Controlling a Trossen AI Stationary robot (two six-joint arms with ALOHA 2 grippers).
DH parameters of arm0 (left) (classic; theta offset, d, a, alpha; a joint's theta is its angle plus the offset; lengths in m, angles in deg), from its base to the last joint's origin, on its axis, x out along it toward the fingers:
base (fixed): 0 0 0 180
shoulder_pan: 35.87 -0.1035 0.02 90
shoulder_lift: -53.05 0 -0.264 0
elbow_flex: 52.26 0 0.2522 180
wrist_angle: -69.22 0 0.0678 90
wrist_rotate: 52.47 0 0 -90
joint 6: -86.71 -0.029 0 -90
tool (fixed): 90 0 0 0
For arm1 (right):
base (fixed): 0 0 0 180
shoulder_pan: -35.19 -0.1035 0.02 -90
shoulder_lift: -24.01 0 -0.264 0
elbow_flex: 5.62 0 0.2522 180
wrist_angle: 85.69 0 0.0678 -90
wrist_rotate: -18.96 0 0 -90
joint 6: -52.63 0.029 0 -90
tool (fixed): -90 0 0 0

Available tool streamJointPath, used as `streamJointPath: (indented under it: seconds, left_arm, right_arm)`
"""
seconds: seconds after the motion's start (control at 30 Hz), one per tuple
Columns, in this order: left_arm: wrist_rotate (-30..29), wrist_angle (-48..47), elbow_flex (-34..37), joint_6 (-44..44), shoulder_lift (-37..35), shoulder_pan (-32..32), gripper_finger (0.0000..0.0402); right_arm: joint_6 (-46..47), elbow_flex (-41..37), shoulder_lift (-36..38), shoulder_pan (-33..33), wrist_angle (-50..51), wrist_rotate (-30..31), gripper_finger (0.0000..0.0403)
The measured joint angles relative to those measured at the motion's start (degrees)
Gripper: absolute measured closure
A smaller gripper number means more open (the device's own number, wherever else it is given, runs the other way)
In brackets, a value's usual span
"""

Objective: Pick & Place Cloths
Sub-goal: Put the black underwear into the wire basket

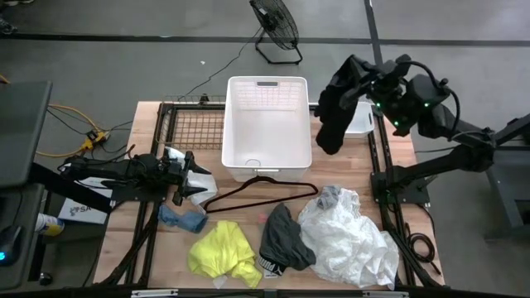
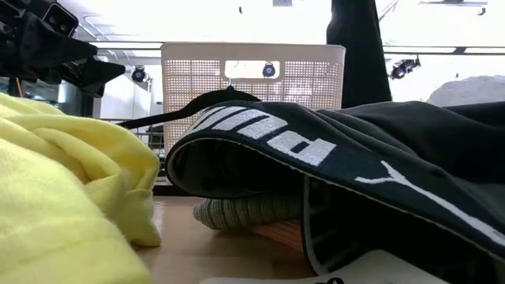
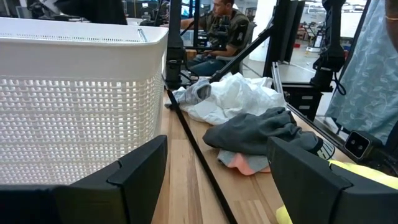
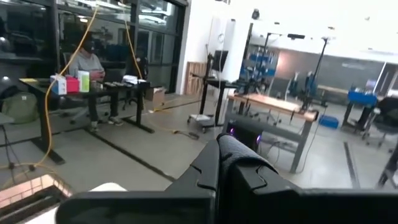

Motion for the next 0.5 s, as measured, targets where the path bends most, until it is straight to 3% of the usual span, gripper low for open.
streamJointPath:
  seconds: [0.5]
  left_arm:
    - [-0.44,4.44,0.0,1.75,0.02,0.02,0.013]
  right_arm:
    - [-11.14,10.92,-5.63,-4.83,-4.3,2.95,0.0399]
